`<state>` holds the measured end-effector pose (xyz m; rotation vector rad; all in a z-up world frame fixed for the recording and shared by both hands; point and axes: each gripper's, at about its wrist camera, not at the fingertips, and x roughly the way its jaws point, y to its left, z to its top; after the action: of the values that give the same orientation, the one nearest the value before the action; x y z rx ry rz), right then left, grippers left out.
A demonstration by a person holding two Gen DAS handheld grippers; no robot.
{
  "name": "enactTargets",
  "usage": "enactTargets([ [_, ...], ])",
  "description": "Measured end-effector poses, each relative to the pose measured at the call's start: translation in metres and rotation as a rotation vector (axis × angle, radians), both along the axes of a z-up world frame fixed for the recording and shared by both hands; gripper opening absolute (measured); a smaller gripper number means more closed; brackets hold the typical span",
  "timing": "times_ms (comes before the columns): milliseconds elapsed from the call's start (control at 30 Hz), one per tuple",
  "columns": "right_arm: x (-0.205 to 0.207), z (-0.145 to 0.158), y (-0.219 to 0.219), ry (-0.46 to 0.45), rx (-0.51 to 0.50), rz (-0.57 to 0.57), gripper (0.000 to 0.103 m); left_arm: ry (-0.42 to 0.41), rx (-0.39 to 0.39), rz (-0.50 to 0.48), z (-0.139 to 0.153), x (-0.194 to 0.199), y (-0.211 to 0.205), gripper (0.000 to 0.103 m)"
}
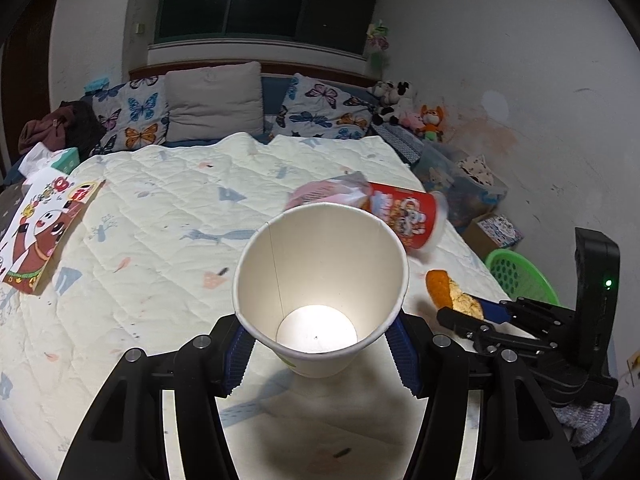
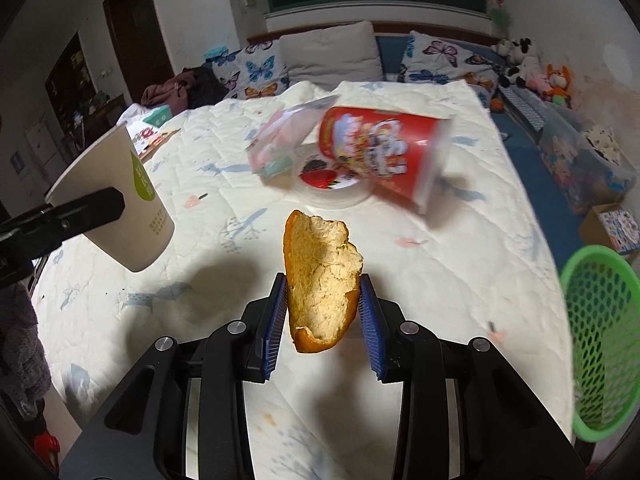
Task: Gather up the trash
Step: 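Lift the bread crust and cup and carry both to the green basket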
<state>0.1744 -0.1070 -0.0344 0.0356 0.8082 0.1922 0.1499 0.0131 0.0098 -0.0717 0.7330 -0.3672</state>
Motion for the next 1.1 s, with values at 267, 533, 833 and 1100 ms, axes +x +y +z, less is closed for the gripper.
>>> enactTargets([
  [267,-0.032,0.011,-0.061,-0.023,0.0,-0.126,0.036,-0.011,-0.011,-0.084,0.006,-0.003,-0.043,0.058],
  [533,-0.064,0.012,-0.138,-0.022,-0.038,-0.272,0.036,-0.011,-0.012,-0.173,0.009,-0.002,-0.093,0.058],
  [833,-0.089,0.004,-0.223,-0.001,-0.045,-0.447,0.038,-0.005,0.007,-0.259,0.011,-0.003,-0.149,0.058],
  [1100,-0.097,-0.006,-0.265,0.012,-0.006,-0.528,0.051,-0.006,0.032,-0.327,0.011,-0.002,-0.196,0.058],
])
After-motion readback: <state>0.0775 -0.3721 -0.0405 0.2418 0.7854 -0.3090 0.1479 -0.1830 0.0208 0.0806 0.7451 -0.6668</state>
